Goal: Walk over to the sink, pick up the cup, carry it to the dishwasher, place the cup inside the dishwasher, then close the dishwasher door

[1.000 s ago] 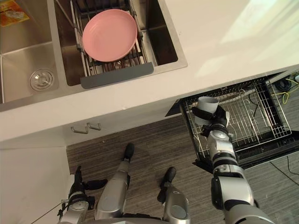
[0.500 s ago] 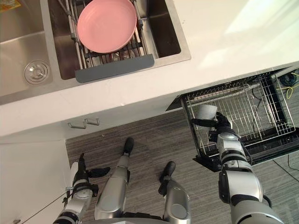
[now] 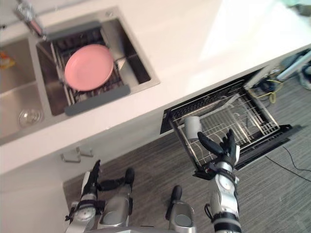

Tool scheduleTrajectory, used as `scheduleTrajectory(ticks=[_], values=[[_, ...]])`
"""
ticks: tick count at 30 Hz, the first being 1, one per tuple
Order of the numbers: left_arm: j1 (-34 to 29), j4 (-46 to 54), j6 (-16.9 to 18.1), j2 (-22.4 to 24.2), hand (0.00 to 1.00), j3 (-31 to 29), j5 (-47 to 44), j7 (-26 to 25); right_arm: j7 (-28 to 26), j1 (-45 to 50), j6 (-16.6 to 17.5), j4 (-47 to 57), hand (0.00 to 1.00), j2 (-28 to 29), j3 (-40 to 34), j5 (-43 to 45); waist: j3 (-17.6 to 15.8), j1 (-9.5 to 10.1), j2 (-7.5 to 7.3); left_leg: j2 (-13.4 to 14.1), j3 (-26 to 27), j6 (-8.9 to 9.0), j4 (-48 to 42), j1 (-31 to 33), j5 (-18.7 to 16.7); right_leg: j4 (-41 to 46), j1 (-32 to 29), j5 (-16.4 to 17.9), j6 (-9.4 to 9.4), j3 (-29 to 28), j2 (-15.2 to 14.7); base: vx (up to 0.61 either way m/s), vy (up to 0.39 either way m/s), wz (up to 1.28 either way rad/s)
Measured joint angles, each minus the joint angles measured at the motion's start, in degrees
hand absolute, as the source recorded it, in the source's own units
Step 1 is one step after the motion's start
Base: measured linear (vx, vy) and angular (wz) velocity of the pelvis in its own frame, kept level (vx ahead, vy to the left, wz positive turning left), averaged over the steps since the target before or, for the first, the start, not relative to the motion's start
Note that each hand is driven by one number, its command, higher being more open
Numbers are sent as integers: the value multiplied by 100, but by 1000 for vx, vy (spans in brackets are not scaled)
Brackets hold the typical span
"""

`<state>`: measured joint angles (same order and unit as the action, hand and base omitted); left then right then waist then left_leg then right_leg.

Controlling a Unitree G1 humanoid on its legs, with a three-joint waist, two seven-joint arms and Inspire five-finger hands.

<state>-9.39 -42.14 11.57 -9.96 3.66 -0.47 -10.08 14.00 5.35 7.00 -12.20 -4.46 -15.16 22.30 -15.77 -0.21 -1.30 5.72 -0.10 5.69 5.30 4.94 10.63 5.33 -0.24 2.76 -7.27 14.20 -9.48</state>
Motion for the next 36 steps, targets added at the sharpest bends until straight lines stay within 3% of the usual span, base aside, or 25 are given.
scheduleTrajectory(ticks=[5, 7, 9, 12, 15, 19, 23, 25, 27, 28, 29, 30, 31, 32, 33, 35, 36], values=[[-63, -172, -3, -50, 100, 25, -147, 635, -535, 274, 205, 1069, 100, 154, -264, 219, 412, -250, 73, 138, 250, 87, 2, -298, -176, -179, 240, -57, 47, -235, 109, 17, -33, -31], [-61, -313, 26, -17, 100, 88, -154, 832, -992, 280, 257, 1670, 100, 150, -311, 313, 564, -262, 113, 222, 325, 91, 2, -314, -197, -283, 253, -118, 93, -299, 192, -25, -41, -20], [-61, -559, -15, 18, 100, 302, -203, 1101, -1852, 265, 311, 2388, 100, 81, -326, 601, 625, -286, 127, 309, 371, 112, 2, -402, -213, -348, 375, -146, 129, -277, 268, -21, -62, -1], [-7, -802, -134, 114, 100, 362, -282, 1134, -2705, 93, 324, 2701, 100, -153, -253, 1051, 776, -384, 128, 357, 596, 93, 1, -423, -175, -427, 566, -145, 131, -52, 254, -14, -29, 34], [87, -1002, -259, 217, 100, 343, -213, 841, -3127, -45, 243, 2701, 100, -241, -217, 1333, 852, -380, 127, 312, 796, 49, 1, -421, -143, -465, 766, -112, 81, 249, 145, -15, 16, 48], [124, -1073, -551, 293, 100, 163, -293, 830, -3227, -134, 35, 2680, 100, -327, -54, 1566, 928, -333, 140, 161, 762, -31, 1, -388, -76, -454, 924, -41, -31, 583, -12, 2, 25, 49], [257, -1236, -1261, 291, 100, -1, -595, 909, -3312, -197, -424, 2583, 100, -396, 340, 1813, 1028, -302, 104, -72, 704, -92, 1, -389, -36, -130, 905, 191, -196, 771, -287, 28, 34, 28], [333, -1289, -1491, 246, 100, 4, -660, 950, -3226, -196, -527, 2361, 100, -391, 434, 1805, 1069, -253, -30, -378, 602, -208, 2, -413, -93, 402, 821, 491, -340, 921, -662, 80, 69, 44], [411, -1413, -1561, 247, 100, 9, -664, 932, -3019, -213, -557, 2128, 100, -409, 424, 1800, 1099, -229, -64, -557, 502, -326, 2, -473, -178, 1134, 671, 579, -411, 938, -958, 92, 57, 48], [425, -1441, -1602, 239, 100, 10, -665, 916, -2929, -217, -562, 2020, 100, -409, 425, 1795, 1107, -220, -52, -589, 477, -349, -2, -489, -184, 1614, 481, 559, -377, 838, -1060, 104, 127, 54], [438, -1451, -1667, 182, 100, 0, -744, 907, -2770, -208, -579, 1843, 100, -384, 432, 1785, 1074, -216, -106, -620, 403, -390, -13, -597, -159, 2629, 83, 369, -14, 549, -1225, 104, 138, 55], [463, -1464, -1748, 138, 100, -88, -835, 928, -2647, -207, -610, 1730, 100, -360, 434, 1783, 1019, -210, -196, -656, 265, -456, -41, -760, -193, 3450, -224, -61, 633, 216, -1296, 135, 152, 58], [464, -1467, -1772, 115, 100, -139, -883, 947, -2606, -203, -620, 1726, 100, -334, 435, 1783, 1000, -215, -220, -671, 186, -506, -44, -850, -228, 3733, -317, -294, 824, 21, -1278, 136, 63, 61], [469, -1479, -1834, 81, 100, -225, -985, 987, -2597, -186, -619, 1735, 100, -271, 437, 1784, 960, -234, -279, -653, -3, -613, -52, -966, -301, 4133, -510, -113, 586, -545, -1059, 103, 7, 73], [494, -1542, -1885, 26, 100, -229, -1044, 1050, -2608, -138, -617, 1815, 100, -264, 430, 1791, 971, -249, -310, -599, -228, -655, -88, -938, -332, 4047, -595, 463, 364, -851, -626, 91, -14, 81], [592, -1663, -2000, 16, 100, -358, -1204, 1261, -2614, -61, -594, 1988, 100, -273, 398, 1800, 956, -299, -315, -563, -619, -723, -169, -826, -404, 3359, -672, 931, 255, -1036, -72, 76, -55, 95], [656, -1713, -2118, 7, 100, -424, -1246, 1372, -2632, -56, -593, 2031, 100, -274, 399, 1801, 930, -303, -320, -574, -809, -742, -263, -735, -455, 2943, -791, 963, 264, -1203, 214, 46, -91, 92]])
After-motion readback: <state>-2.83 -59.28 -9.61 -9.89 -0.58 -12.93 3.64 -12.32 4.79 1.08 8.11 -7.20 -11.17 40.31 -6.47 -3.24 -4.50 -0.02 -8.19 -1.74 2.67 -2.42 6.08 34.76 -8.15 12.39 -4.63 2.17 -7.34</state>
